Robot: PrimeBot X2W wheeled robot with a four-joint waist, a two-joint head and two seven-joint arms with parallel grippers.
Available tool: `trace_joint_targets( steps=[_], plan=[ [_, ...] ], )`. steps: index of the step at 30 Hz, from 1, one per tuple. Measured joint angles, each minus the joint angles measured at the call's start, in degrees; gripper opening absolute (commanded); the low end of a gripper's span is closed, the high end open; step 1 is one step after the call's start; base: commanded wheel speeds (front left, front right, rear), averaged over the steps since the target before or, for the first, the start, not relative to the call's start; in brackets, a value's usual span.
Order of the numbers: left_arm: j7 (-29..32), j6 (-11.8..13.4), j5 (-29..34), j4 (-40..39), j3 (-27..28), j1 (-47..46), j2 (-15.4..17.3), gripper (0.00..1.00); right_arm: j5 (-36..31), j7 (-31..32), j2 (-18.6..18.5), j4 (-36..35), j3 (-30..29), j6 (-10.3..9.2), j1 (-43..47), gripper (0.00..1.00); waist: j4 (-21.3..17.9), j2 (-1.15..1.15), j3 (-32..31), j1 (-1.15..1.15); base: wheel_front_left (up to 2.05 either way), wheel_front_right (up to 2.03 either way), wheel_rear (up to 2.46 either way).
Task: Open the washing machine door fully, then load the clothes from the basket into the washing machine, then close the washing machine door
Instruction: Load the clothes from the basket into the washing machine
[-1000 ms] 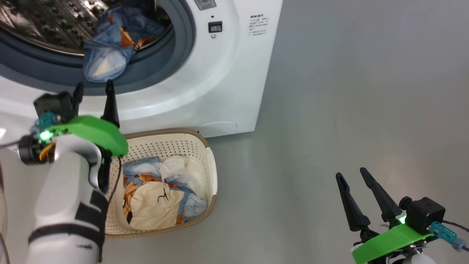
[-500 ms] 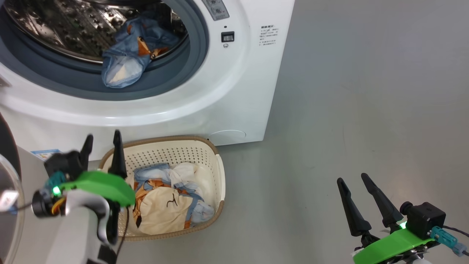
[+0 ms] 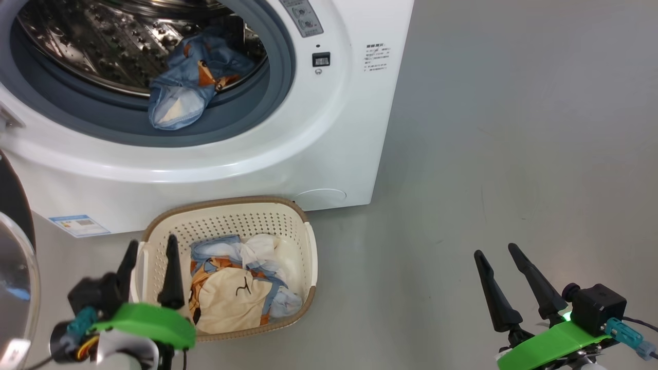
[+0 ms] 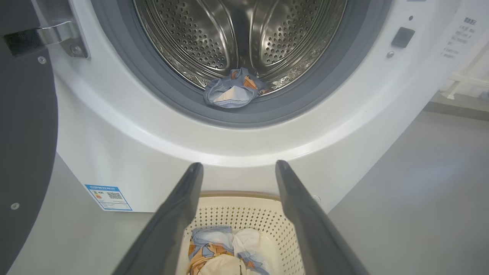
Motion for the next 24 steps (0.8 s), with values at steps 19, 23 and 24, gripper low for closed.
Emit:
trace_joint_targets(
  steps=[19,23,24],
  plan=[
    [2.1,2.1,0.5,-9.8,-0.4,12.2,0.9,1.00,0.0,0.0,-0.7,0.0,-0.7,0.00,1.2,1.00,0.8,0.00,-1.2,0.00,0.00,0.00,0.00],
    [2.8,2.8,0.1,-11.8,-0.7,13.6,0.9,1.00,0.0,0.0,-0.7,0.0,-0.7,0.00,1.2,1.00,0.8,0.00,-1.0,0.00,0.00,0.00,0.00],
    [3.1,3.0,0.0,-12.1,-0.8,13.6,0.9,1.00,0.0,0.0,-0.7,0.0,-0.7,0.00,1.2,1.00,0.7,0.00,-1.0,0.00,0.00,0.00,0.00]
  ],
)
